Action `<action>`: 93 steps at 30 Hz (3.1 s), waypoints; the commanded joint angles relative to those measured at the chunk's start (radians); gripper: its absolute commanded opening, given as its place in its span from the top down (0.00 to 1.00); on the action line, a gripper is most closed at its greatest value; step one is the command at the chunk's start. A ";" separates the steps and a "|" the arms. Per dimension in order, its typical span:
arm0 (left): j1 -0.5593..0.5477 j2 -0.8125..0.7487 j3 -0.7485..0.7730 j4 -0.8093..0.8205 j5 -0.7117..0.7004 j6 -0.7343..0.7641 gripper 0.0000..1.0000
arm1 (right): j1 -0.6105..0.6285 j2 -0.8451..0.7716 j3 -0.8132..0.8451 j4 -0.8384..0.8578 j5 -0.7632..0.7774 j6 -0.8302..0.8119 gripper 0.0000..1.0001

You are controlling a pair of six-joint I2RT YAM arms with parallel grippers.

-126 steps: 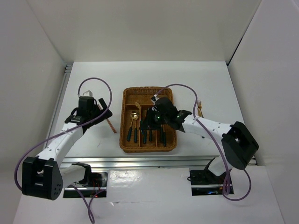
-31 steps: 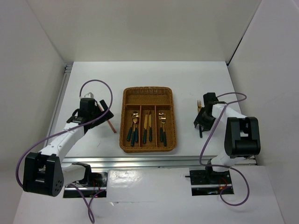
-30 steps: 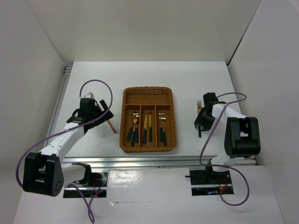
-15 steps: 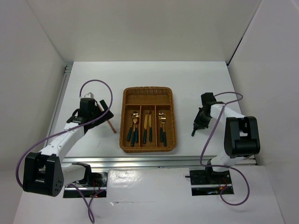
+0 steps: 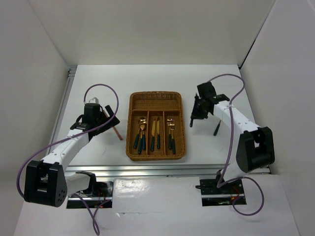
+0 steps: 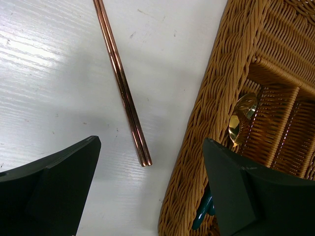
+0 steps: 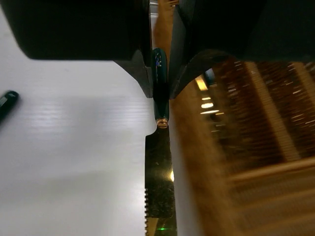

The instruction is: Sort the eating utensils into containers

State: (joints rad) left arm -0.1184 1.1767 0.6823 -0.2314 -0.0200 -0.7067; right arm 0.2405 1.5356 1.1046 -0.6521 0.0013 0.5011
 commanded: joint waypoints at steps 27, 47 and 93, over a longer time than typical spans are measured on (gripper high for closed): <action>0.006 0.000 0.013 0.023 0.002 0.018 0.00 | 0.525 0.057 -0.032 0.216 -0.077 0.340 0.98; 0.006 0.009 0.013 0.023 0.002 0.018 0.00 | 0.543 0.103 0.162 0.137 0.031 0.248 0.47; 0.016 0.046 0.022 0.041 0.020 0.027 0.00 | -0.296 0.018 -0.252 0.149 0.132 0.043 0.20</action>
State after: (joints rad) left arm -0.1078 1.2209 0.6823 -0.2230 -0.0124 -0.7036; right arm -0.0505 1.5551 0.8581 -0.5480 0.1154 0.5514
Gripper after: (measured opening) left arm 0.999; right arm 0.800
